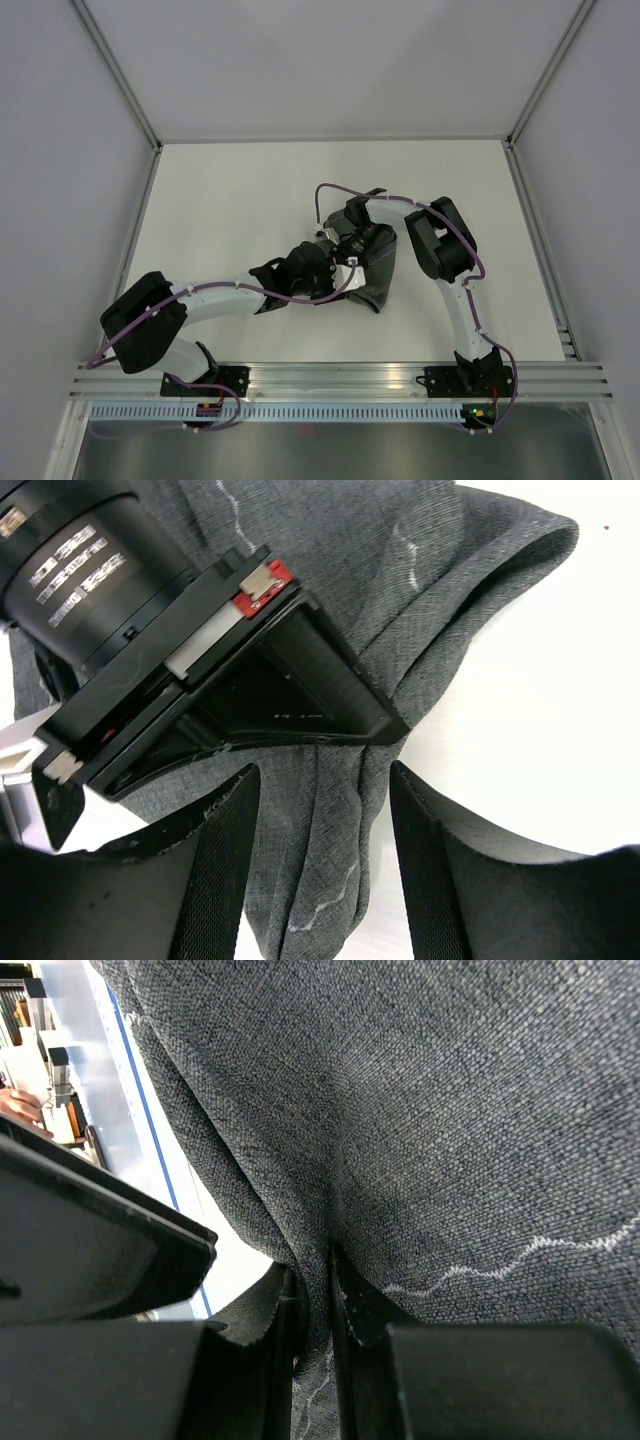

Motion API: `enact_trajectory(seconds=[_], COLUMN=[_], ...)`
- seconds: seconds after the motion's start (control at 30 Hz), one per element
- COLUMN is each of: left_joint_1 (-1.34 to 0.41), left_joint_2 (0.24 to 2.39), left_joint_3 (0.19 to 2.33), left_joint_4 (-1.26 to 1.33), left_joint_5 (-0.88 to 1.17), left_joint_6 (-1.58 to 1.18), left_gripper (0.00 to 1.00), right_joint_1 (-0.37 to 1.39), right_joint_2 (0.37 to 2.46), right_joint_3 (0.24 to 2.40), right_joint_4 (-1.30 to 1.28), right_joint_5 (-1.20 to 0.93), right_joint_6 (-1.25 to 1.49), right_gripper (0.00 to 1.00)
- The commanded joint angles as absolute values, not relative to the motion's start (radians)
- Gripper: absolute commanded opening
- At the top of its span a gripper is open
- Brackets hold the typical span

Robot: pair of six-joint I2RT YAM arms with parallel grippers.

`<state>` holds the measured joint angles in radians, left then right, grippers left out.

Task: Fold the napkin, place the utensils inside, and roll it up
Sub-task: Roll the napkin with the utensil

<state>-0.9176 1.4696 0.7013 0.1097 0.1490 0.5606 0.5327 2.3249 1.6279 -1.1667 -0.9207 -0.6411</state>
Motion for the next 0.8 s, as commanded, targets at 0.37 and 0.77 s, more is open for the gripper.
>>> enact_trajectory(seconds=[0.37,0.77], left_joint_1=[-0.968,-0.971], left_joint_2=[1.565,1.581], left_joint_3=[0.752,0.696], left_joint_4=[0.095,0.215], left_joint_5=[0.132,0.028], left_joint_6=[0.644,0.707], left_gripper=[0.63,0.63], right_joint_1=[0.523,0.52], right_joint_2=[2.398,2.402], right_joint_3=[1.628,1.632], right_joint_4=[-1.088,-1.095], right_joint_5=[-0.769,-0.764], right_joint_6=[-0.699,-0.704], right_gripper=[0.01,0.0])
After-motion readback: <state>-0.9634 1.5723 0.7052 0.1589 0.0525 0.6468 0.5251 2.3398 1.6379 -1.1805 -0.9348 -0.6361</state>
